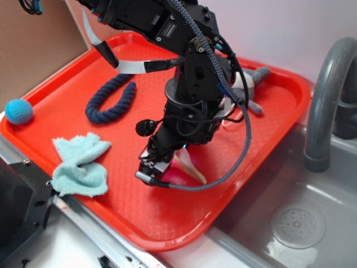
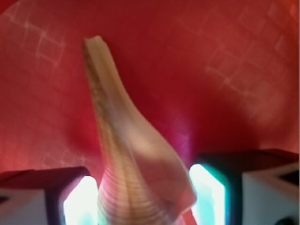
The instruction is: Grab the shell.
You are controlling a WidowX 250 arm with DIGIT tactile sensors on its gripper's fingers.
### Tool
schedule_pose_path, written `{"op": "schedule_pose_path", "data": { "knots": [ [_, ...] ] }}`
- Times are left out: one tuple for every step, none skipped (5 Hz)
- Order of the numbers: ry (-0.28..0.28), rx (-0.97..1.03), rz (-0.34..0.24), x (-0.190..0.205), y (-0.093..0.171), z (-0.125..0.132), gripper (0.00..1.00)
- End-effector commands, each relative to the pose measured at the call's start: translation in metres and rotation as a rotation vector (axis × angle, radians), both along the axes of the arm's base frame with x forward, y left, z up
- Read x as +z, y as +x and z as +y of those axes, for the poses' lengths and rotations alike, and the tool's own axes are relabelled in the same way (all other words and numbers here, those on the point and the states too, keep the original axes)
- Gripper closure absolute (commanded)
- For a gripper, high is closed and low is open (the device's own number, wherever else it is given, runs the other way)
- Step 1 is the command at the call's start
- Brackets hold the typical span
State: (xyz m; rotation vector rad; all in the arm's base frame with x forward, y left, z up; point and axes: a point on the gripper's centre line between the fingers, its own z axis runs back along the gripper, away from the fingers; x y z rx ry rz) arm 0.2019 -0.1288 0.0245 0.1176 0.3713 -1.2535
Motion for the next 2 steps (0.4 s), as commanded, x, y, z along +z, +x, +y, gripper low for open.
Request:
{"op": "schedule_pose_path", "data": {
  "knots": [
    [-0.058,0.238,-0.109,0.046,0.009,0.004,1.0],
    [-0.125,0.483,-0.221,0.09,0.011,0.017,1.0]
  ]
}}
